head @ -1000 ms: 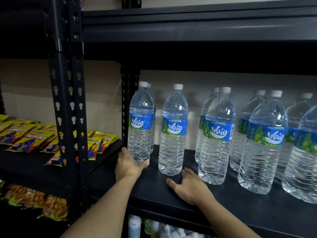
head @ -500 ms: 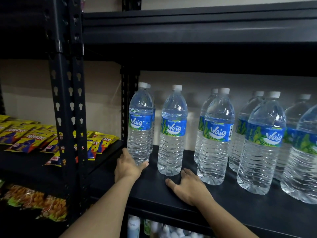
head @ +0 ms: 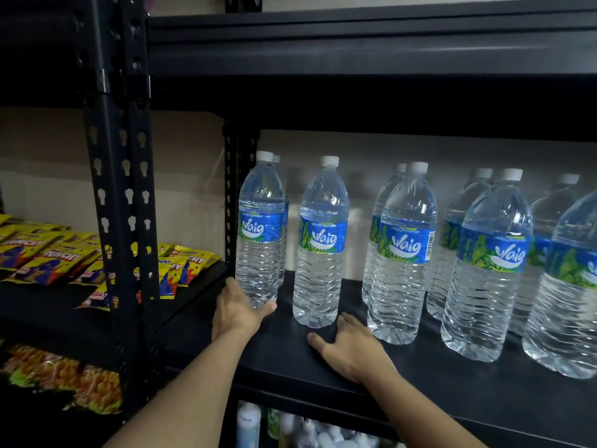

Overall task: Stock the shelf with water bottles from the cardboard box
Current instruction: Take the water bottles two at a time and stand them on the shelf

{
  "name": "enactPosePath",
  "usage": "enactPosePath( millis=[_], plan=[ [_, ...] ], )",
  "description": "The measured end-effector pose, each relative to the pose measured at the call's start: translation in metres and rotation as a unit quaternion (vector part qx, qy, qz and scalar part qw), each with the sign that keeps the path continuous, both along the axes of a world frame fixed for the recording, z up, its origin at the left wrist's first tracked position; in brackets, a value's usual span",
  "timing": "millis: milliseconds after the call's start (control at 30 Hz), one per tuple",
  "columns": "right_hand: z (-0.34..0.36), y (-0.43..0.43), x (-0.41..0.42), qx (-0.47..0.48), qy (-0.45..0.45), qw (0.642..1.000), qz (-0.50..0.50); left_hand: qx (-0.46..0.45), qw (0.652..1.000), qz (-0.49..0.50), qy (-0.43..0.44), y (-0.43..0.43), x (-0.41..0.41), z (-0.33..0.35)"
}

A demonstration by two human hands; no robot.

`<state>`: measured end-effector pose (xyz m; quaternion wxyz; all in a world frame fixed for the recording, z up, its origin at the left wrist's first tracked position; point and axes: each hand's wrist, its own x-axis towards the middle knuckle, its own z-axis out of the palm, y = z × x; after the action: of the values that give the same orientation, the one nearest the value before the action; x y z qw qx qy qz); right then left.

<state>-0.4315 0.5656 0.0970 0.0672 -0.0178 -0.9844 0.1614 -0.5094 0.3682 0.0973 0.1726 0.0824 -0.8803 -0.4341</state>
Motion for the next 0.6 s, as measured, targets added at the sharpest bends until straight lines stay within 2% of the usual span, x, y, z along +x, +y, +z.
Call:
enactPosePath(
  millis=[133, 333, 400, 500, 600],
  plan=[
    [0.0, -0.001, 0.001, -0.009, 0.014, 1.0, -0.002, -0.026, 0.999, -0.015, -0.018, 0.004, 0.008, 0.001],
    [0.0, -0.004, 0.006, -0.026, 0.071, 0.997, -0.012, -0.051, 0.998, 0.019, -0.028, 0.005, 0.029, 0.003],
    [0.003, -0.006, 0.011, -0.016, 0.089, 0.996, -0.024, -0.102, 0.994, 0.032, -0.029, 0.007, 0.041, 0.0],
    [0.009, -0.009, 0.02, 0.063, 0.133, 0.988, -0.05, -0.184, 0.982, 0.044, -0.011, 0.011, 0.061, -0.005],
    [0.014, -0.013, 0.029, 0.109, 0.161, 0.979, -0.058, -0.273, 0.962, -0.003, -0.002, 0.01, 0.085, -0.011]
  ],
)
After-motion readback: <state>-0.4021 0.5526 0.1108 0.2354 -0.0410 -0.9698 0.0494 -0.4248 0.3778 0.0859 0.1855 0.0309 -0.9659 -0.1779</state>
